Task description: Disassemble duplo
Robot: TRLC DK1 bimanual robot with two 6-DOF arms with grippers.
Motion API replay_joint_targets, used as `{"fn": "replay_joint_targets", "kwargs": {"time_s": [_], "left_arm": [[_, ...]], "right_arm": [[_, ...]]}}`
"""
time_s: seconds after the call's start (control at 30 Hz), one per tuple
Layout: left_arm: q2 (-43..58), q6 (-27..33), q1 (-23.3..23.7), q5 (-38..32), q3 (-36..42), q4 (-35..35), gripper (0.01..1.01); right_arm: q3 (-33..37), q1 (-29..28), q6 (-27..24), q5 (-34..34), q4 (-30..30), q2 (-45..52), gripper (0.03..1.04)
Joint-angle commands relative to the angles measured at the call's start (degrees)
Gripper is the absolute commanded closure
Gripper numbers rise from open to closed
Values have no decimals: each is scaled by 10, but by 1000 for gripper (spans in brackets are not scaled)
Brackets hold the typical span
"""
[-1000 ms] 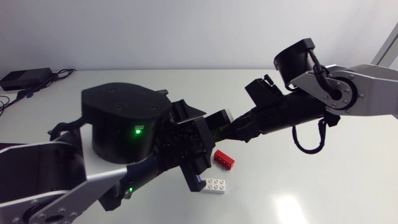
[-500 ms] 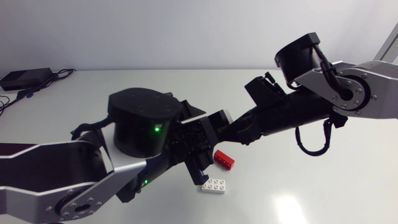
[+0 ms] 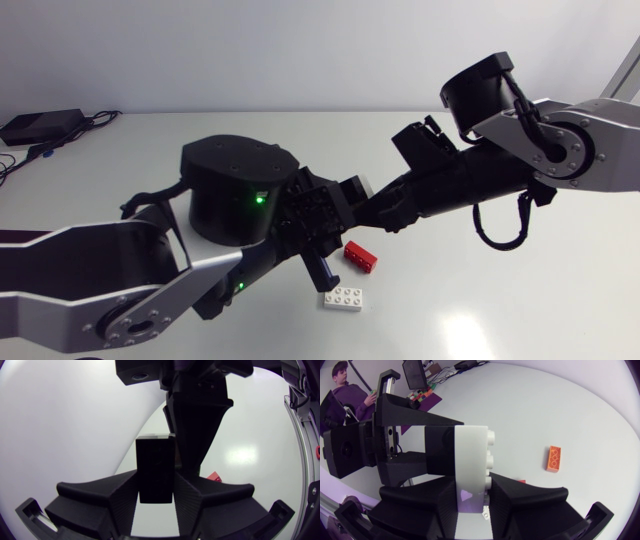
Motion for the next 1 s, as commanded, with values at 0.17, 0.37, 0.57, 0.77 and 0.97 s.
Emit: {"fn": "replay_joint_targets", "kwargs": {"time_s": [0.17, 0.37, 0.57, 0.77, 0.97], "left_arm": [[-37, -35, 15, 45, 41, -63, 802], [-54, -43, 14, 61, 39, -81, 802], [-57, -35, 13, 41, 23, -59, 797], [-29, -9, 80, 22, 9, -34, 789], [60, -11, 168, 28, 35, -88, 770]], "right_arm": [[-25, -9, -24, -2, 12, 10, 849], [-11, -31, -35, 7, 28, 48, 849], [3, -35, -33, 6, 29, 62, 849], [-11, -36, -35, 6, 28, 40, 849], [-25, -40, -42, 6, 21, 12, 849]]}}
